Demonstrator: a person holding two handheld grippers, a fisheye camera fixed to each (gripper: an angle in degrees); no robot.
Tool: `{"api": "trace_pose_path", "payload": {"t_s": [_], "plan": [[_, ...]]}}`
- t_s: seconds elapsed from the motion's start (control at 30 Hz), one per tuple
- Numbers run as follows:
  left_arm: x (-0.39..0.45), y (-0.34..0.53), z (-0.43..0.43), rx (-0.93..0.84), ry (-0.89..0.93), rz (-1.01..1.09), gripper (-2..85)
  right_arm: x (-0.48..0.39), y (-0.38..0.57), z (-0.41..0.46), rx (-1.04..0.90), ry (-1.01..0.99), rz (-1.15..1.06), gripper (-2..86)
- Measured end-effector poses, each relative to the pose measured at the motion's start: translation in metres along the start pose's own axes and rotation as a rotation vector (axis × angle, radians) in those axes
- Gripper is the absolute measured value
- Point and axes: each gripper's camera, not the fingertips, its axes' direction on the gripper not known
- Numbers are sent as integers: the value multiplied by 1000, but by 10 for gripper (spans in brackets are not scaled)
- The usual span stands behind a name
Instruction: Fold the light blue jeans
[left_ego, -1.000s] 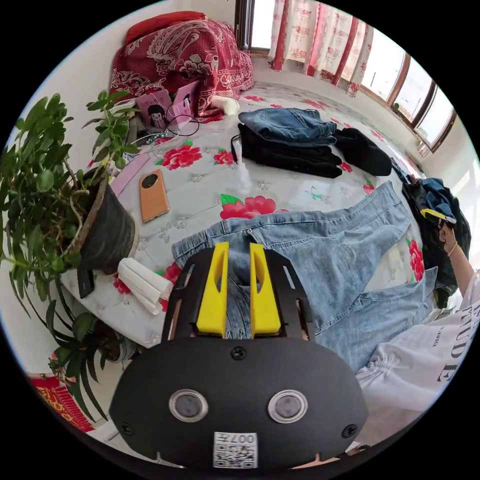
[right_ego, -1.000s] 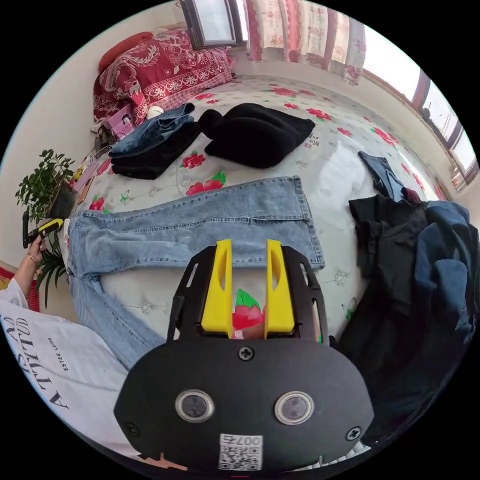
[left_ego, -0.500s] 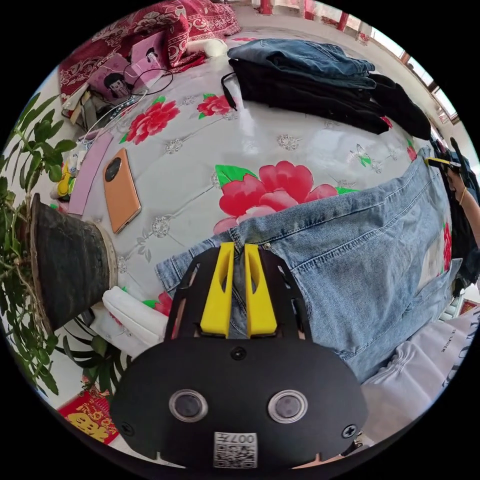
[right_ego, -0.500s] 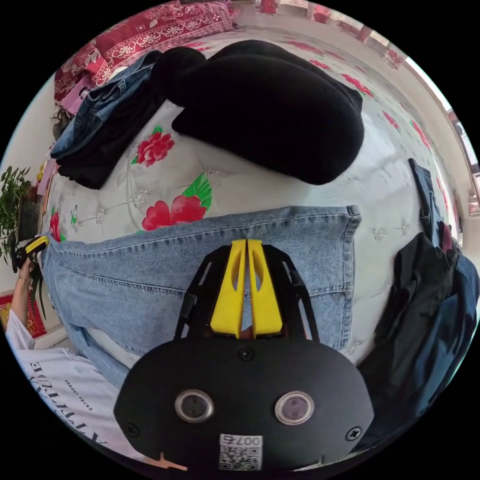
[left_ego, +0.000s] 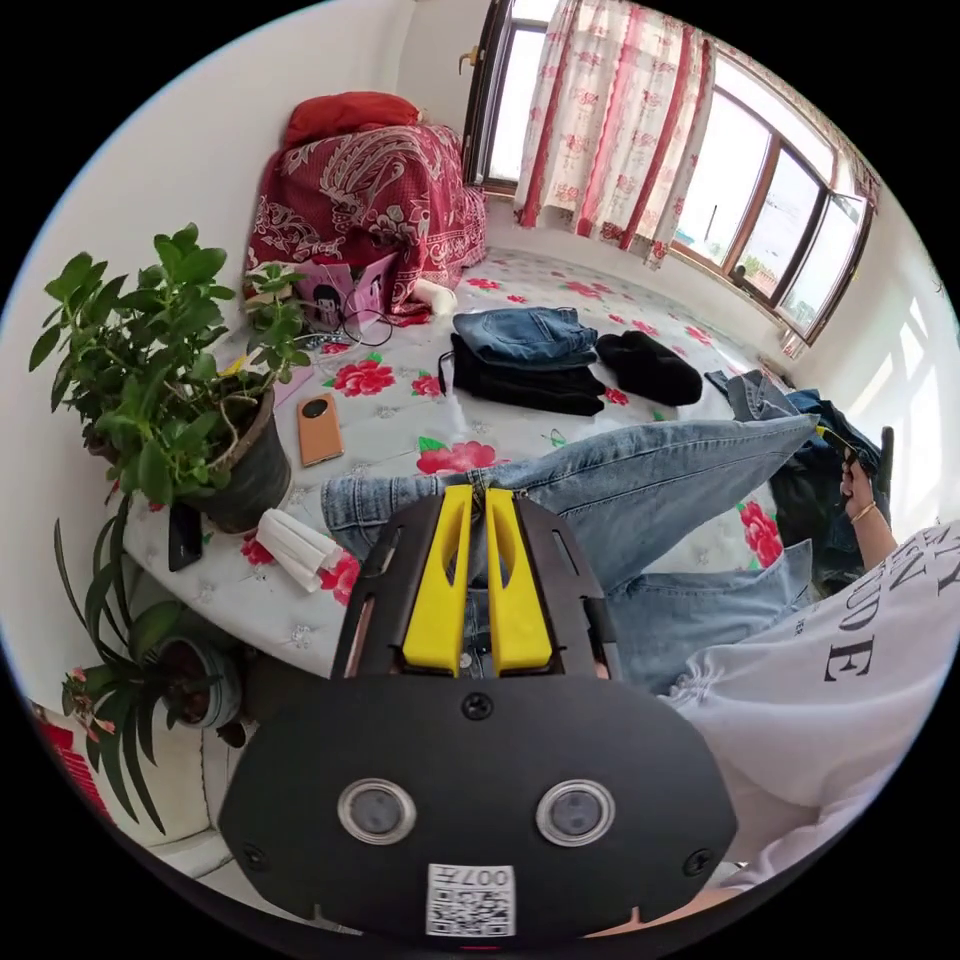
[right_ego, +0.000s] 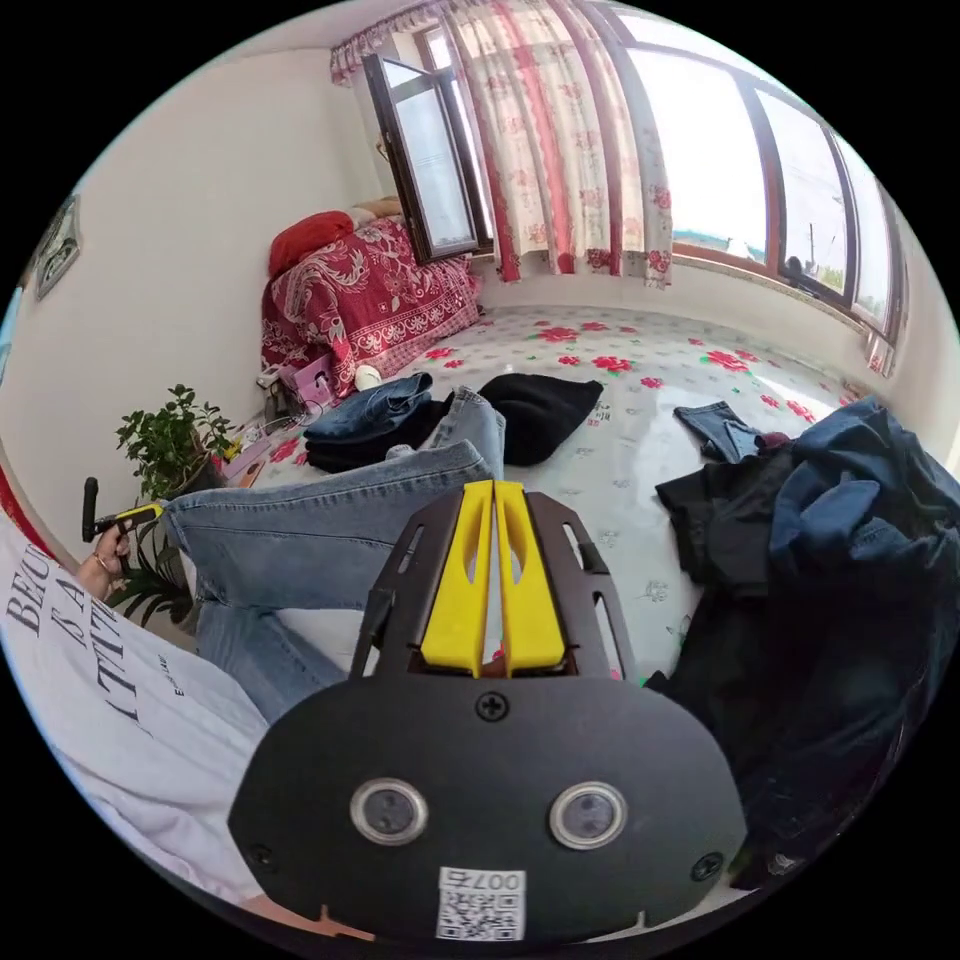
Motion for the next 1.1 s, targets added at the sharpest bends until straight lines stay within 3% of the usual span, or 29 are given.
{"api": "trace_pose_path", "payload": {"t_s": [0.13,0.3,0.4,0.63,0.83,0.93,1.0,1.1], "plan": [[20,88,-34,-39,25,-18,-2,1,94,-83,-53,46,83,1],[22,172,7,-286,-28,-82,-2,33,249,-102,-407,-62,394,27],[17,182,9,-295,-21,-91,-2,48,267,-132,-301,-90,470,54],[17,165,-22,-210,-22,-2,-1,33,220,-107,-285,-161,246,74],[6,158,-53,-145,-22,14,-1,11,203,-31,-544,-112,62,22],[0,158,-70,-124,-36,35,-1,48,183,-101,-361,-54,115,5],[-7,164,-72,-135,-59,26,1,100,184,-194,-131,-60,239,2],[-23,186,-52,-213,-89,-43,6,180,232,-272,15,-74,489,2]]}}
